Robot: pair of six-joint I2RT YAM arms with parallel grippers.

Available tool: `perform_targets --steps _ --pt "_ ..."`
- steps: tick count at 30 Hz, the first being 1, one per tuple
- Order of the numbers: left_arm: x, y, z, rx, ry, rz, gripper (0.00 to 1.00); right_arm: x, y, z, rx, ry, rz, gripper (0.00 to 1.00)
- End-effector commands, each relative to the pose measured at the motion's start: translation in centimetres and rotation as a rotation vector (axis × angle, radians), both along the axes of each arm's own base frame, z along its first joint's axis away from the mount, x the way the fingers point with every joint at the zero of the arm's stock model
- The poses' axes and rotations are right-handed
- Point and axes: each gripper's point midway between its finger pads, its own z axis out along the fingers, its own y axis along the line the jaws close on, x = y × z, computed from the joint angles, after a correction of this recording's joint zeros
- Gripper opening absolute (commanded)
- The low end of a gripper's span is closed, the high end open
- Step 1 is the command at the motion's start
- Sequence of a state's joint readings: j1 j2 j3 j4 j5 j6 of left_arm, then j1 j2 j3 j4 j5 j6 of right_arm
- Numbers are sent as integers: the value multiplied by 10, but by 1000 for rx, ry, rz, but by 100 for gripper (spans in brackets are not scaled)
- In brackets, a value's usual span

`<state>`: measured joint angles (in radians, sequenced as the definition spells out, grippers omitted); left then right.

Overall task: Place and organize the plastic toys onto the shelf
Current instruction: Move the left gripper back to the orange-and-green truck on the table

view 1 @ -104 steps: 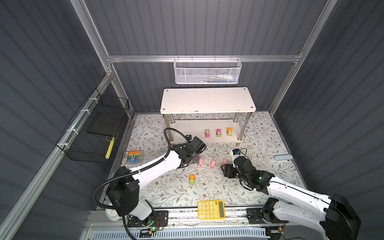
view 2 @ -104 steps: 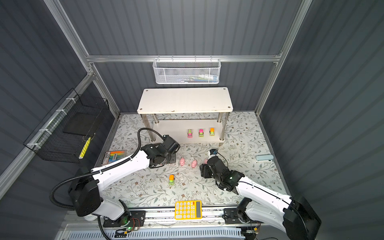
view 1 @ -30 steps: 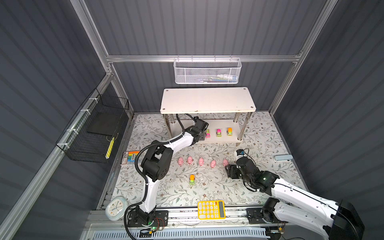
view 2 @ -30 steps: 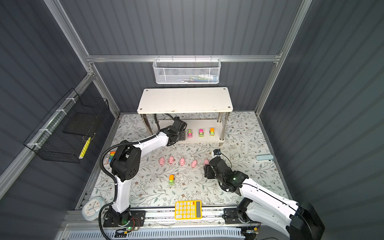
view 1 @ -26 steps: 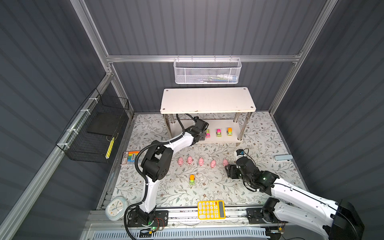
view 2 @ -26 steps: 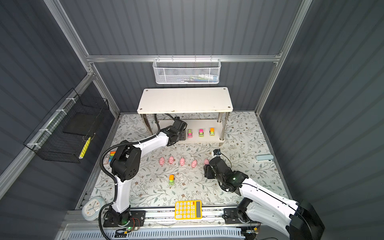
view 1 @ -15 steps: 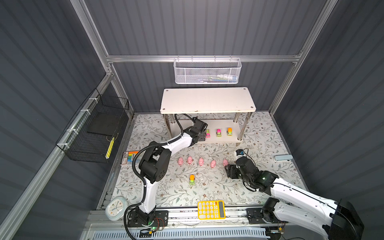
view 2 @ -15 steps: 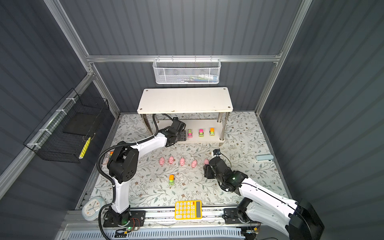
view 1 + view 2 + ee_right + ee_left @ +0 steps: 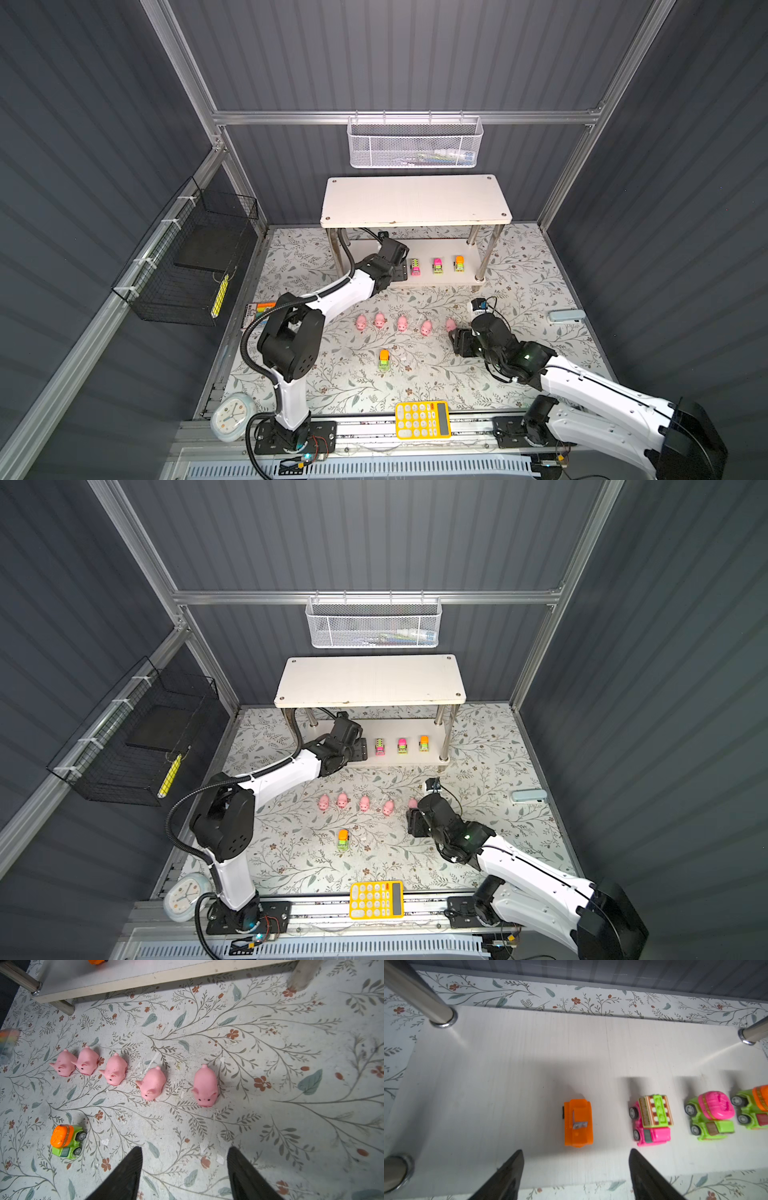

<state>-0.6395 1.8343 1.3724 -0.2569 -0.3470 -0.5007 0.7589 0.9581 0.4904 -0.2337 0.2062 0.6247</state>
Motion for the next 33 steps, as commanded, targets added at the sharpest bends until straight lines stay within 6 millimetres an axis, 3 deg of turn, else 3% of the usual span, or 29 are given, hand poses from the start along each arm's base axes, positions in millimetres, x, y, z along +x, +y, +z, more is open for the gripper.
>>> perform_targets --steps 1,11,22,28,33 --pt "-18 8 8 -46 6 15 80 4 2 8 11 -12 -7 67" --pt "-87 19 -3 -29 71 8 80 5 3 8 9 -7 -1 67" --pt "-194 33 -28 41 156 42 81 3 4 7 6 1 8 67" --pt "-230 34 -67 78 220 54 82 2 7 5 13 14 24 67" --pt "-244 32 -88 76 246 69 81 -2 4 2 12 20 18 67"
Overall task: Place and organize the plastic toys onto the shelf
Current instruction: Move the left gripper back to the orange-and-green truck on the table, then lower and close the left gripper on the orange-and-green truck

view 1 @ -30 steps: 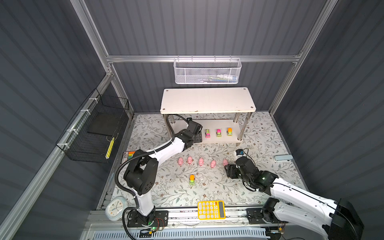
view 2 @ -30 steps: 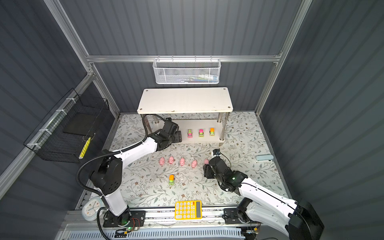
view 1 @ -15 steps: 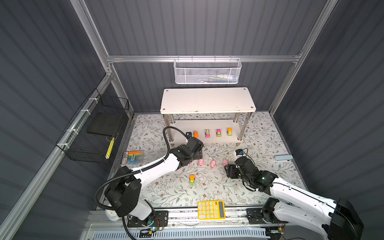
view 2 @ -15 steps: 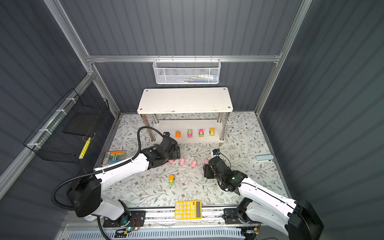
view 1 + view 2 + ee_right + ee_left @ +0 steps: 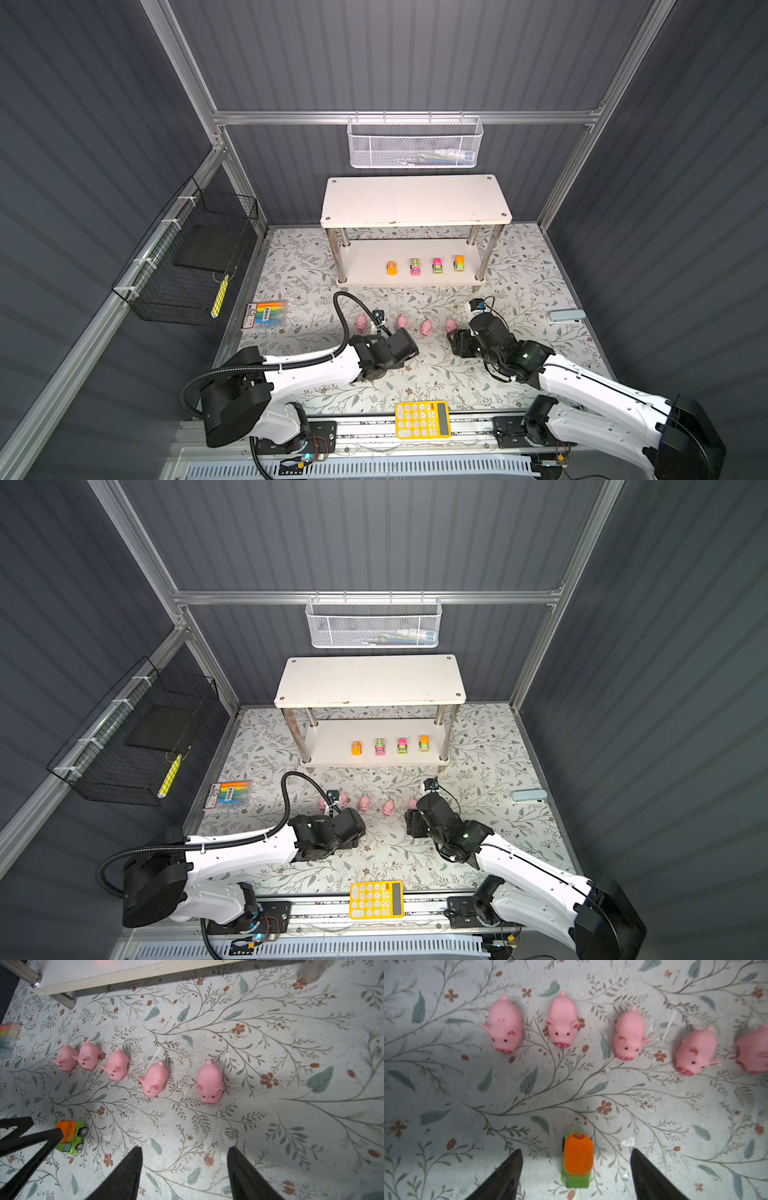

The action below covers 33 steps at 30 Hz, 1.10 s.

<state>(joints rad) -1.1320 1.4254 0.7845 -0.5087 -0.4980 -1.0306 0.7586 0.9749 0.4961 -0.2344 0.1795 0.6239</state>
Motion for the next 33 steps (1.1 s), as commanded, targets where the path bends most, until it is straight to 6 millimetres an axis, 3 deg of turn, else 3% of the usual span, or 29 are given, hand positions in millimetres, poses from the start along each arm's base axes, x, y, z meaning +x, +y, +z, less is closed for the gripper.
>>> perform_targets --steps 1,8,15,33 --pt "-3 5 -9 -1 -1 63 81 -1 -1 4 9 -2 -2 67" --pt "-3 0 -19 -2 13 58 69 -3 -5 2 14 1 -14 67" --pt "-8 -3 -35 -2 51 61 63 -4 -4 -2 14 7 -11 67" --pt "-10 -9 -48 5 85 57 42 -3 -2 -7 9 19 -10 67"
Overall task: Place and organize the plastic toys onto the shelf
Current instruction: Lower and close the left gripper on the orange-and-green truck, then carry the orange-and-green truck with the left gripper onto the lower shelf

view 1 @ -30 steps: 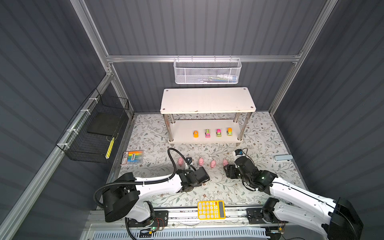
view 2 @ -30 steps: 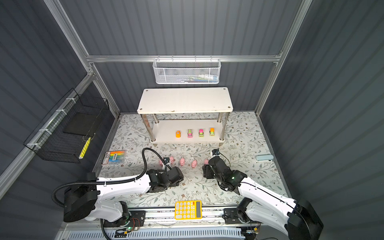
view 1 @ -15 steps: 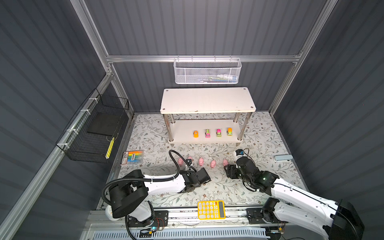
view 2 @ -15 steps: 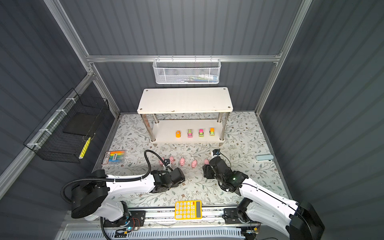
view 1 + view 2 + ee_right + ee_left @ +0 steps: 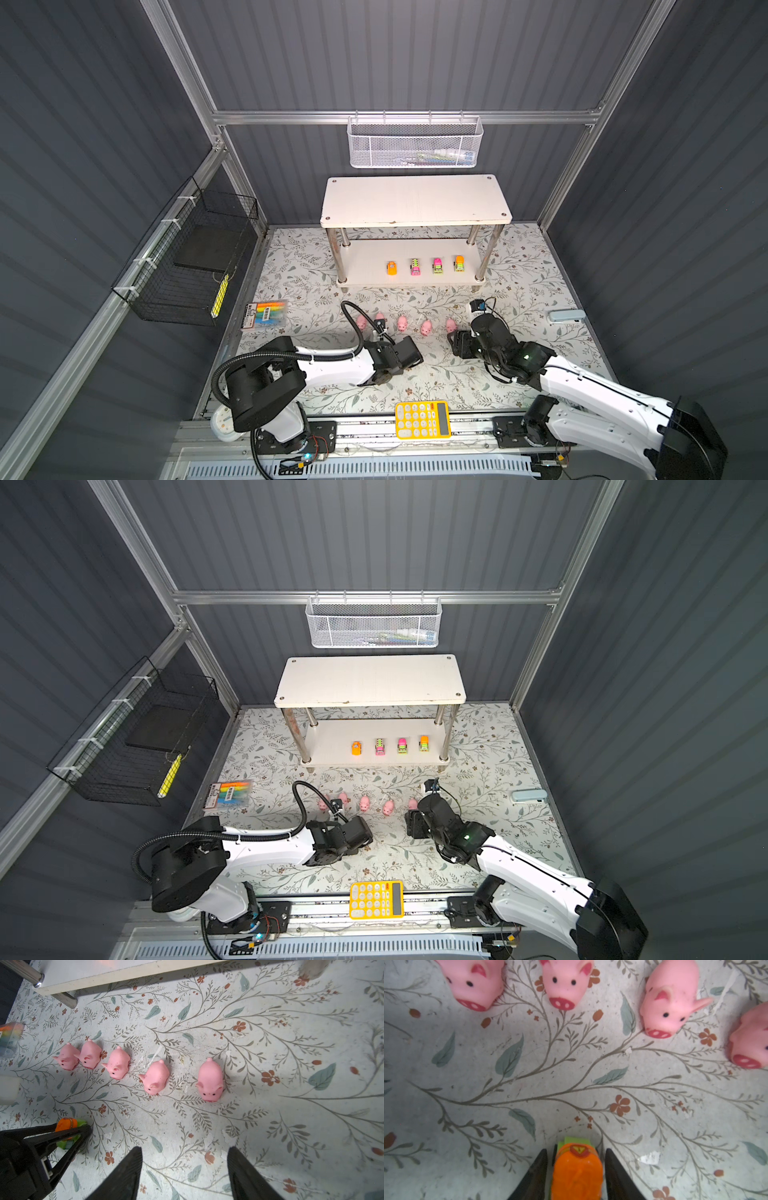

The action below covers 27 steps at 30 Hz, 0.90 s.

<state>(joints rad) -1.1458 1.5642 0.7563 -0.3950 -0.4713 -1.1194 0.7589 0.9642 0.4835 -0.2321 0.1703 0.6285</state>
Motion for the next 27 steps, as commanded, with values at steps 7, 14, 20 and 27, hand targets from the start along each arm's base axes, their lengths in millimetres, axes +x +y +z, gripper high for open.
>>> perform_targets --steps 7,14,20,27 --pt "-7 3 -7 17 36 3 35 0 -1 -6 1 15 -12 67" --pt "-7 6 0 27 33 -1 29 1 1 -6 1 18 -3 67" --pt "-6 3 15 39 38 -30 27 2 3 -8 1 21 -2 67" --pt "-1 -3 36 33 34 -73 27 2 3 -9 3 24 -1 67"
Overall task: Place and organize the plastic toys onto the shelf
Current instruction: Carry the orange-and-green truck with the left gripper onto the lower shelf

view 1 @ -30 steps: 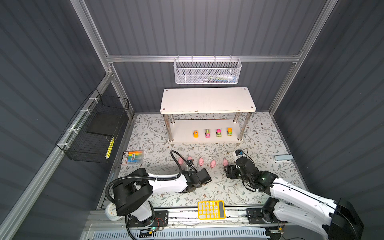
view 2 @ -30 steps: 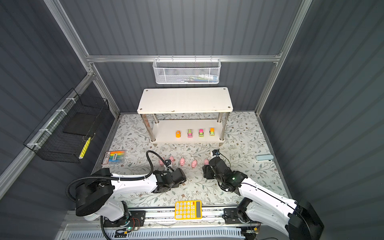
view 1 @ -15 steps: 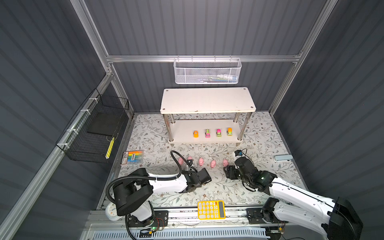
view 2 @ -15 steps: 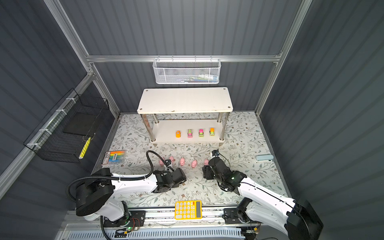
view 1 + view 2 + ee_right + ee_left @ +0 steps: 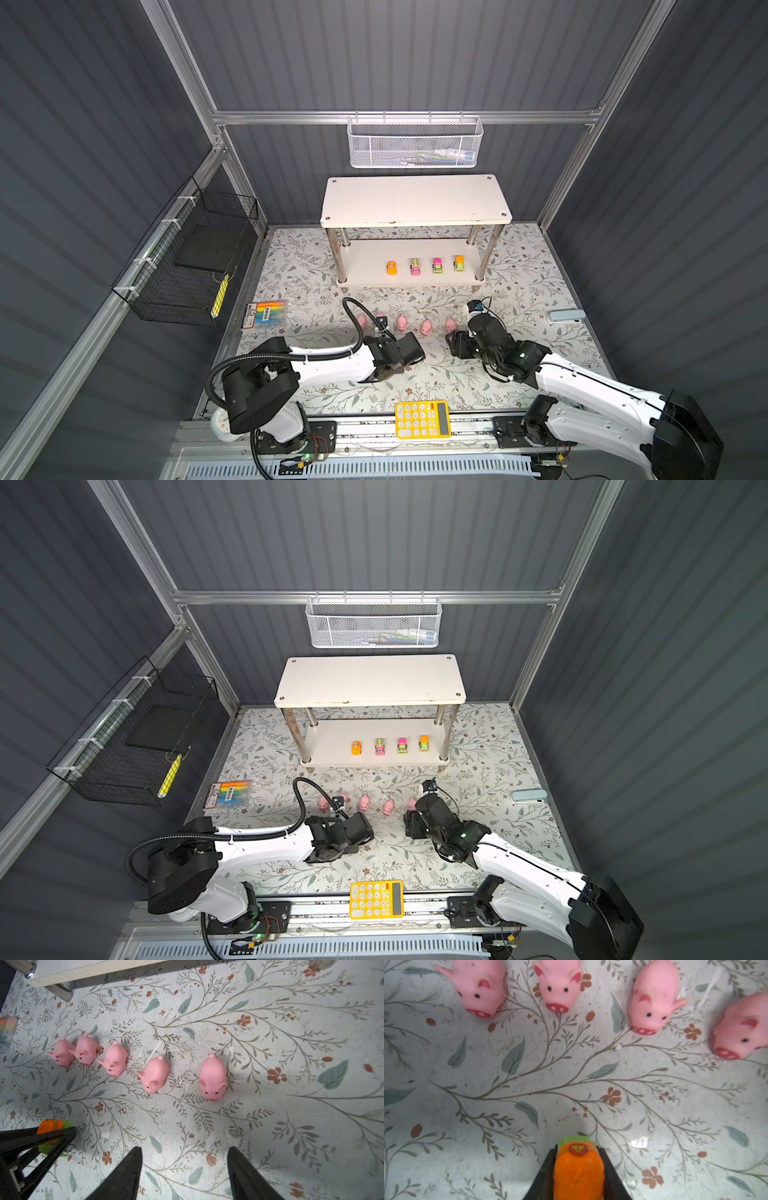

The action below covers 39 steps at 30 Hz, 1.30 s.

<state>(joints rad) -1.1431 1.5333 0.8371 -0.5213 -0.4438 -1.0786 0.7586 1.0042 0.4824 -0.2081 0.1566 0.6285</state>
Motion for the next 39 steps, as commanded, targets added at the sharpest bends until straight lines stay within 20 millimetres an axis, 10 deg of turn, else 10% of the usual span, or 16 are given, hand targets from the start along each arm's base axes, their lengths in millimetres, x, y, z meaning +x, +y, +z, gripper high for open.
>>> perform_targets --steps 1,20,39 --pt "3 2 17 10 10 -34 27 1 -1 -3 7 5 -11 67" --pt "108 24 79 -42 -27 -81 29 -1 -3 -6 12 6 -20 67" --pt "237 25 96 -13 -156 -78 29 1 -5 1 -1 -12 -15 67"
